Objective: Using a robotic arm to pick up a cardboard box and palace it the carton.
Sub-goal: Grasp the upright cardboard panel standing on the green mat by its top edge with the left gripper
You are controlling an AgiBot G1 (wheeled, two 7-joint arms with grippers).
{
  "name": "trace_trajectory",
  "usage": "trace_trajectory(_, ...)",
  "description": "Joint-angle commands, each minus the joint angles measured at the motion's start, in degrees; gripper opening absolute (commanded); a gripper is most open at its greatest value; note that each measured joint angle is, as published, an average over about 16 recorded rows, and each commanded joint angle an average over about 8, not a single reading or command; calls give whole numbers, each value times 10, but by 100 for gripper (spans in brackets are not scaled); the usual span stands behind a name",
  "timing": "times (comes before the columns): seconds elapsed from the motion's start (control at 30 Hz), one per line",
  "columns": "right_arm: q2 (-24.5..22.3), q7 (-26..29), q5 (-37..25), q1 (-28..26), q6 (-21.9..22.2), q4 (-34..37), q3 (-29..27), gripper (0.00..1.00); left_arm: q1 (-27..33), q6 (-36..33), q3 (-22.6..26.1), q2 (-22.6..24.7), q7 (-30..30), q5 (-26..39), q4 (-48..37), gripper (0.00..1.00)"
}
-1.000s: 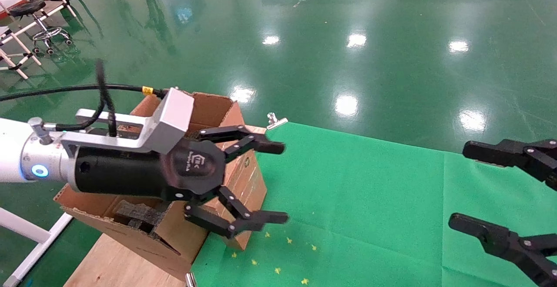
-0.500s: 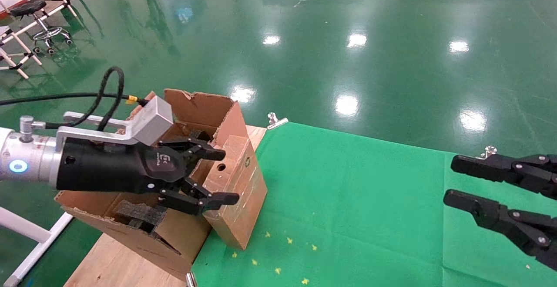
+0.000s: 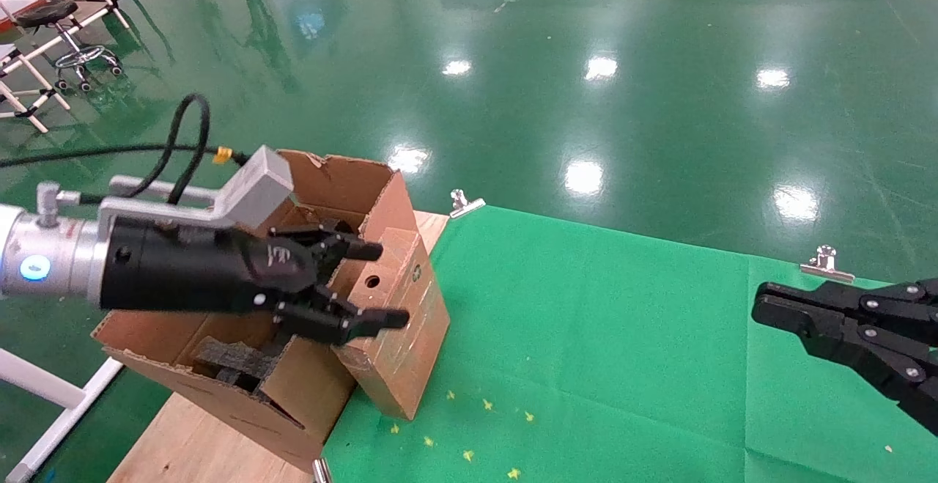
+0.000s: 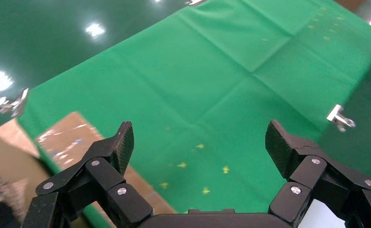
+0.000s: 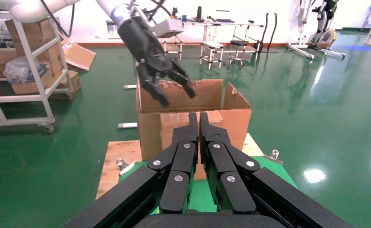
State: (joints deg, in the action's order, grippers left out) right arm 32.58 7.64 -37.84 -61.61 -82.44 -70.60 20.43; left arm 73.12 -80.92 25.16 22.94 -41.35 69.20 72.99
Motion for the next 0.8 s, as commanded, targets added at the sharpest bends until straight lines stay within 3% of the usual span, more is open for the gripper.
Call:
trace_trajectory(0.03, 0, 0, 0, 0, 0, 0, 0, 0, 12, 5, 5, 4, -19, 18, -1, 100)
trace_trajectory(0.4, 0, 0, 0, 0, 0, 0, 0, 0, 108, -33, 57, 38, -180, 155, -8, 100)
trace_trajectory(0.8, 0, 0, 0, 0, 0, 0, 0, 0, 129, -67, 96, 85, -219, 204, -39, 100)
